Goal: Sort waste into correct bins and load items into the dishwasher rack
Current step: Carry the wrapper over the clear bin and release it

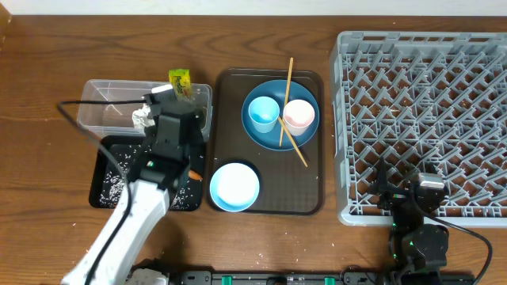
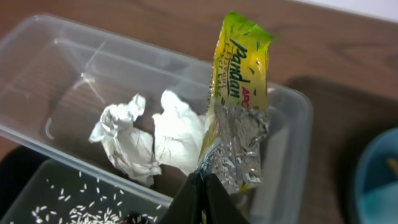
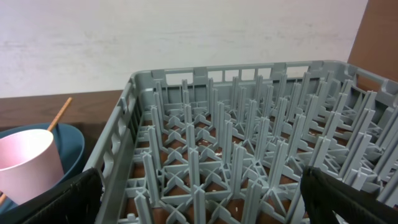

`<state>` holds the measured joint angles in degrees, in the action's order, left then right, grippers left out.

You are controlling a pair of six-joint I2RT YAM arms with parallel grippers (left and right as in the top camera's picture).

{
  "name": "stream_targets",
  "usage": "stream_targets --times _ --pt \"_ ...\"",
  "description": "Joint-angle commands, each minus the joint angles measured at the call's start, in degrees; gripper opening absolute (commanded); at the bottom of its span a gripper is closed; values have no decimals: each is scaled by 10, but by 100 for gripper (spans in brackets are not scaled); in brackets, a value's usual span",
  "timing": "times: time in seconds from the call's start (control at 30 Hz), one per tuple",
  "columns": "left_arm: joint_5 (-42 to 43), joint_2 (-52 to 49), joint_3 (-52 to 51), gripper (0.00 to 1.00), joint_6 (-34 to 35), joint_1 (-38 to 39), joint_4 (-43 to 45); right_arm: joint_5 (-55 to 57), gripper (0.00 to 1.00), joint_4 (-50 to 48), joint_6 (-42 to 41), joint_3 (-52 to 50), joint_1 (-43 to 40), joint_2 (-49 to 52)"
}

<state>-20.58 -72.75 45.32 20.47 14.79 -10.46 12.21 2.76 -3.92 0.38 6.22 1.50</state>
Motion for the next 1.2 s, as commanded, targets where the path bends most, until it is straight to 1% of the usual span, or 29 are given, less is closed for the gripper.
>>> stream_targets --times 0.0,0.2,0.77,0.9,1.0,1.1,1.17 --pt "-11 -32 -1 6 13 -12 16 0 99 3 -3 -1 7 0" --pt "19 -50 -1 6 13 -23 27 0 99 3 -3 -1 7 0" --pt "19 -50 -1 6 13 -23 15 0 99 3 -3 -1 7 0" --pt "19 -50 -1 6 76 -23 -2 0 99 3 -3 -1 7 0" --pt "19 -50 -1 6 106 -25 -6 0 99 3 -3 -1 7 0" --pt "19 -50 -1 6 136 -37 -14 0 99 3 -3 -1 7 0" --pt "19 -50 -1 6 170 -50 -24 0 99 3 -3 -1 7 0"
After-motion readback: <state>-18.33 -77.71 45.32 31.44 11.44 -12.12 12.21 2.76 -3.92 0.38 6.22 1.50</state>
